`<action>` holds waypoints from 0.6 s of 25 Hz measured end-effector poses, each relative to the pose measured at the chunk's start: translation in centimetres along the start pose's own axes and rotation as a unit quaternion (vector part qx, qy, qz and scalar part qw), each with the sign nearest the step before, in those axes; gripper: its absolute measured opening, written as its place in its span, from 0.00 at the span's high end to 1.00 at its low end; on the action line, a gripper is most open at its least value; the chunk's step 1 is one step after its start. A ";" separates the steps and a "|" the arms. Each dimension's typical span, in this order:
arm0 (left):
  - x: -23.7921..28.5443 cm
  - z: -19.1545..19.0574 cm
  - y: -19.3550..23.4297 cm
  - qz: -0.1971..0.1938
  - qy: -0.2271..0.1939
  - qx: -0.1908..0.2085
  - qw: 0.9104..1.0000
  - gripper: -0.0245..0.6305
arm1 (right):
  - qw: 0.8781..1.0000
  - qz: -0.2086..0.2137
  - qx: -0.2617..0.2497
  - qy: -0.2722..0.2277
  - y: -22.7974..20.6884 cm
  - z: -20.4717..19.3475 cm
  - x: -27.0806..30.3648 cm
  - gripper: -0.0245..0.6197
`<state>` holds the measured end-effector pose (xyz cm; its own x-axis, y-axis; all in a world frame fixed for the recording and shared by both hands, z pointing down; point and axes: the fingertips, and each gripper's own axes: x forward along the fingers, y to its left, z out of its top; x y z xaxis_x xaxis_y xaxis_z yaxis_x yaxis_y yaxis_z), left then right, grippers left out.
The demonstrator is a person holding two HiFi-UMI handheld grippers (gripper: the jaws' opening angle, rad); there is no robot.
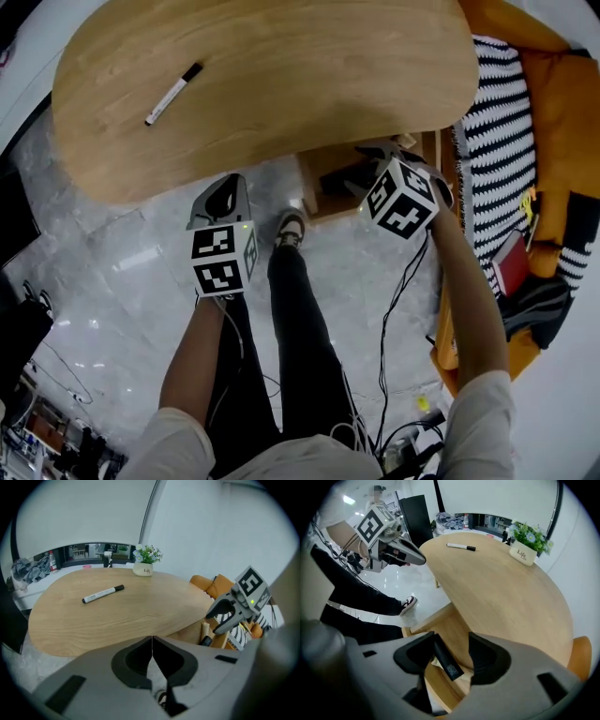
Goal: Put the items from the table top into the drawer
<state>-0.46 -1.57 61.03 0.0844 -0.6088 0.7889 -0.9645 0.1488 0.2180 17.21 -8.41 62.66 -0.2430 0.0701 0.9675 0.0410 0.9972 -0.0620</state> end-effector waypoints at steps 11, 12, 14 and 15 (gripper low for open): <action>-4.4 0.7 9.7 0.056 -0.030 -0.048 0.997 0.95 | 0.995 0.012 -0.095 0.001 0.9 11.0 0.5 0.62; -4.6 0.8 10.7 0.062 -0.034 -0.055 0.996 0.95 | 0.994 0.014 -0.105 0.003 0.8 12.1 0.8 0.62; -5.0 0.9 12.5 0.073 -0.040 -0.069 0.994 0.95 | 0.992 0.016 -0.123 0.006 0.5 14.0 1.3 0.62; -5.2 0.9 13.2 0.077 -0.042 -0.077 0.993 0.95 | 0.991 0.017 -0.129 0.006 0.3 14.9 1.5 0.62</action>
<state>-13.91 2.82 59.32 -0.0885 -0.6309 0.7708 -0.9145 0.3581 0.1881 2.39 -7.61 60.43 -0.2263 0.1011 0.9688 0.2966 0.9545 -0.0303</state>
